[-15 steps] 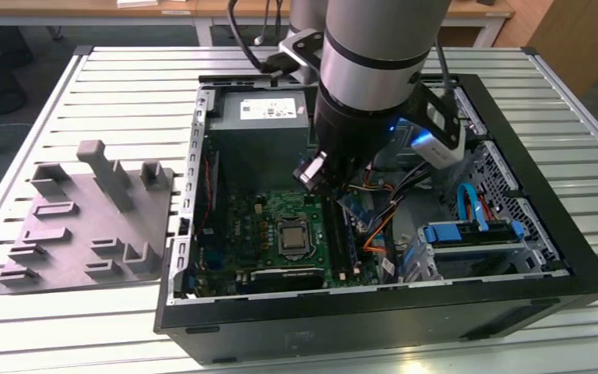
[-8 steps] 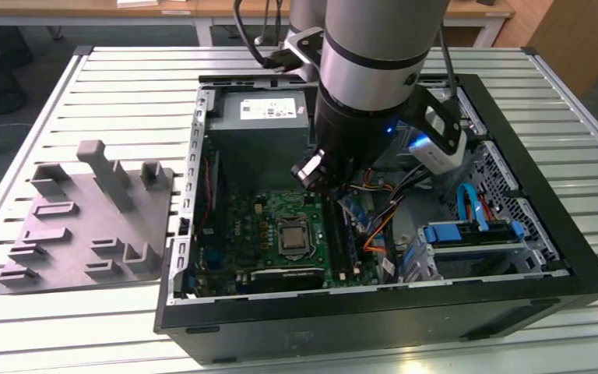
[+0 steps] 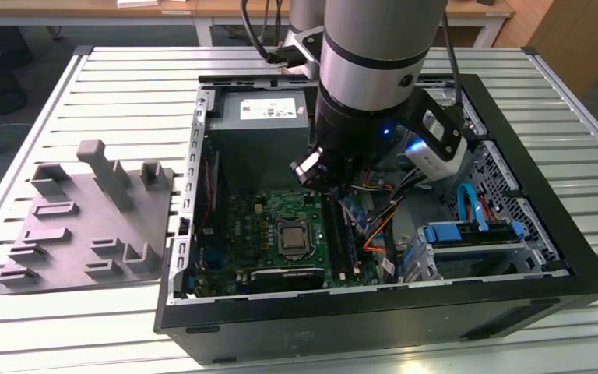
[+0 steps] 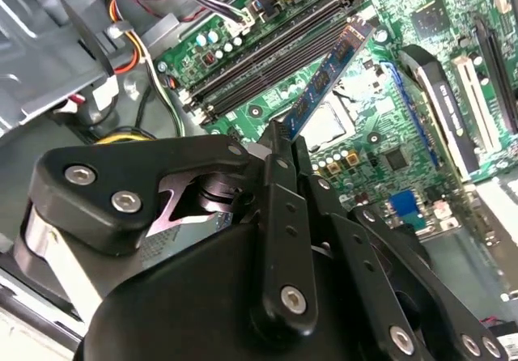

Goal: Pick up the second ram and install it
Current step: 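Insert the second ram into the second slot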

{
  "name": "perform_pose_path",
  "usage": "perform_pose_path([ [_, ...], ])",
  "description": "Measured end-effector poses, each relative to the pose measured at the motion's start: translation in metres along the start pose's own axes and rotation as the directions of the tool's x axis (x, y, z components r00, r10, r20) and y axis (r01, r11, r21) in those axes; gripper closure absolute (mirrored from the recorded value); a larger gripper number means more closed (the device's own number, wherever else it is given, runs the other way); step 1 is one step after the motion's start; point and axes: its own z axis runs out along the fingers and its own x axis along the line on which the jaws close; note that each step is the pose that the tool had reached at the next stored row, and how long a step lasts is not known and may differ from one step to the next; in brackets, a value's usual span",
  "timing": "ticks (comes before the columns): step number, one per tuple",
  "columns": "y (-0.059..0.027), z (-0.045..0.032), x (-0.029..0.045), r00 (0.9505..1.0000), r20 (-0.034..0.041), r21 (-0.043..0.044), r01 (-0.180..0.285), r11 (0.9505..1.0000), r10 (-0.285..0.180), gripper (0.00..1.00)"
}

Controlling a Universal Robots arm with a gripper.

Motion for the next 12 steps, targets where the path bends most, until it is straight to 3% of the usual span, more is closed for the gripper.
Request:
perform_pose_path([
  [5,0.0,0.0001,0.0,0.998,0.0058,0.0042,-0.062,0.998,0.062,0.86],
  [12,0.0,0.0002,0.0,0.9912,0.0125,0.0084,-0.132,0.9913,0.132,0.86],
])
